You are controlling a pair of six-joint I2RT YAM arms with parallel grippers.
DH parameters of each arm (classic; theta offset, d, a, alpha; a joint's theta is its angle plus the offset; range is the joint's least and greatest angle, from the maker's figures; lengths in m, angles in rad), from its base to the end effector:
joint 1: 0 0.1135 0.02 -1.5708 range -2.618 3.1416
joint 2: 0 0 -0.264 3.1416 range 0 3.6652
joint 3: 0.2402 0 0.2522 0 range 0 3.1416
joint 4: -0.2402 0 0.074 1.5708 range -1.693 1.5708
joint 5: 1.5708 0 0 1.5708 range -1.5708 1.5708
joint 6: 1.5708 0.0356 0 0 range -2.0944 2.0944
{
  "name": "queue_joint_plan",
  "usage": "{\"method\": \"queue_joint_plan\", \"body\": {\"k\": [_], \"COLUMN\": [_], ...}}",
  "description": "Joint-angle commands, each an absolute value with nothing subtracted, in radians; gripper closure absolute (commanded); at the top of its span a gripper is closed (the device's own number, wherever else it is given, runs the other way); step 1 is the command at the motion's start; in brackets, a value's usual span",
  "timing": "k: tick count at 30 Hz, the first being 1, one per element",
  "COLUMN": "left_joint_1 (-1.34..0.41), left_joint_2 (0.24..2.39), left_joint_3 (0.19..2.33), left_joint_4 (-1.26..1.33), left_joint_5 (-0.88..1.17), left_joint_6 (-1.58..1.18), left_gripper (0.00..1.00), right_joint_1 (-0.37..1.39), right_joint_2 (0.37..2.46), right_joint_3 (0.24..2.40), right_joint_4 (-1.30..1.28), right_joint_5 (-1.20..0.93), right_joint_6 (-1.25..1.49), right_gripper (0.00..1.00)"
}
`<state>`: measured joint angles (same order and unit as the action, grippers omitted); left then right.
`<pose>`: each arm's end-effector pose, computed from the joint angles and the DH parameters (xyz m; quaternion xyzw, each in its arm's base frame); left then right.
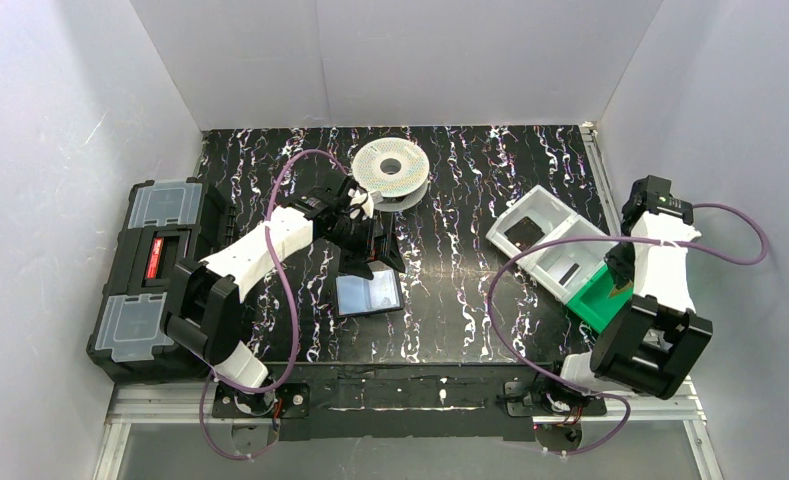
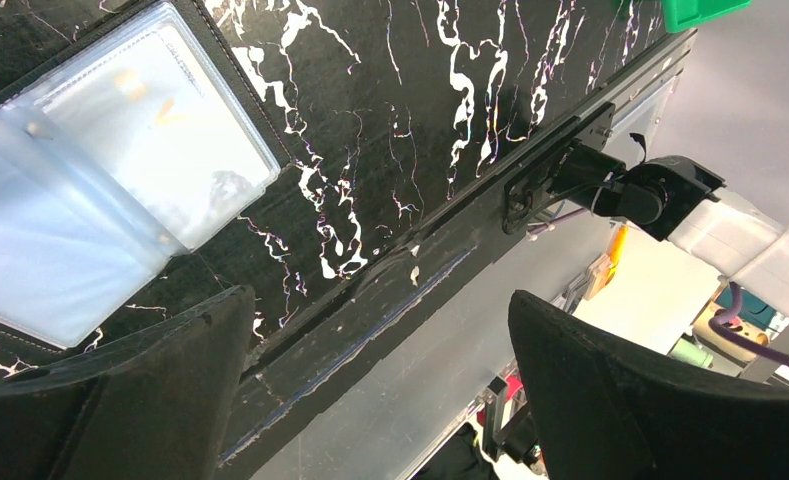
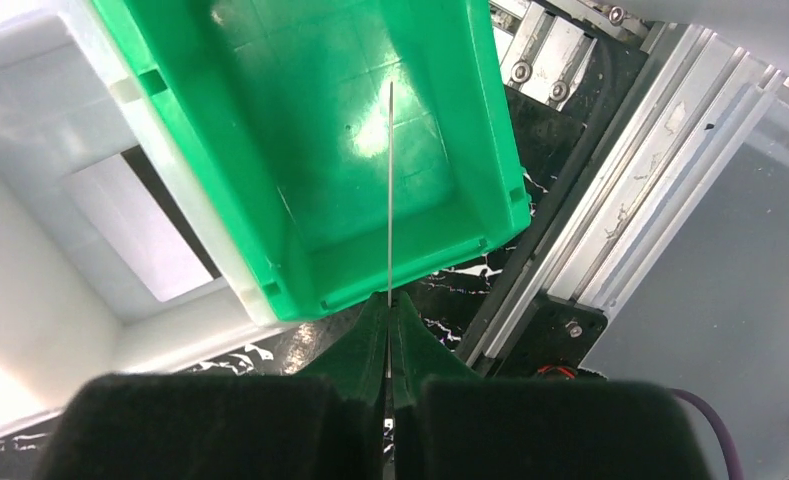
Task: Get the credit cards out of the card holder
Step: Place the credit card in the storage box.
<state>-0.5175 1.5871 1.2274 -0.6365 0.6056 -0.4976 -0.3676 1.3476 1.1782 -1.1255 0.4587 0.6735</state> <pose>0.2775 -0.1813 0.2607 0.0936 0.9145 -0.3814 0.0974 0.2202 -0.1017 0.2869 0.5069 0.8213 -0.2022 0.1667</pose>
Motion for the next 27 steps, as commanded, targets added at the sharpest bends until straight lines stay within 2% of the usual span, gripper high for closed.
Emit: {"method": "queue_joint_plan", "body": {"k": [1, 5, 10, 14, 23, 27], "left_joint_1": [-0.523, -0.523, -0.525, -0.527, -0.532, -0.535], "left_joint_2": [1.581, 1.582, 1.591, 1.599, 1.611, 1.607], "left_joint_3": [1.251, 1.253, 1.260, 1.265, 1.263, 1.253], "left_joint_4": [-0.656, -0.659, -0.663, -0.664, -0.672, -0.678], "left_joint_5": [0.621, 0.623, 0.618, 0.618, 0.578, 0.513], "left_joint_6": [-0.482, -0.480, -0.479, -0.479, -0.479, -0.488], "left_gripper": [0.02, 0.02, 0.02, 0.02, 0.02, 0.02], "right_joint_1": [-0.388, -0.389, -0.389, -0.388, -0.376, -0.316], "right_joint_2": [1.394, 1.436, 1.449, 1.428, 1.330, 1.282], "right_joint_3": [1.232, 1.251, 1.262, 1.246, 1.234, 1.239], "right_joint_4": [-1.107, -1.113, -1.118, -1.088, -1.045, -1.026], "right_joint_5": [0.473, 0.473, 0.438, 0.363, 0.187, 0.097], "right_joint_6": [0.674, 0.681, 0.671, 0.642, 0.598, 0.594], "right_gripper": [0.99, 0.99, 0.72, 0.58, 0.43, 0.32]}}
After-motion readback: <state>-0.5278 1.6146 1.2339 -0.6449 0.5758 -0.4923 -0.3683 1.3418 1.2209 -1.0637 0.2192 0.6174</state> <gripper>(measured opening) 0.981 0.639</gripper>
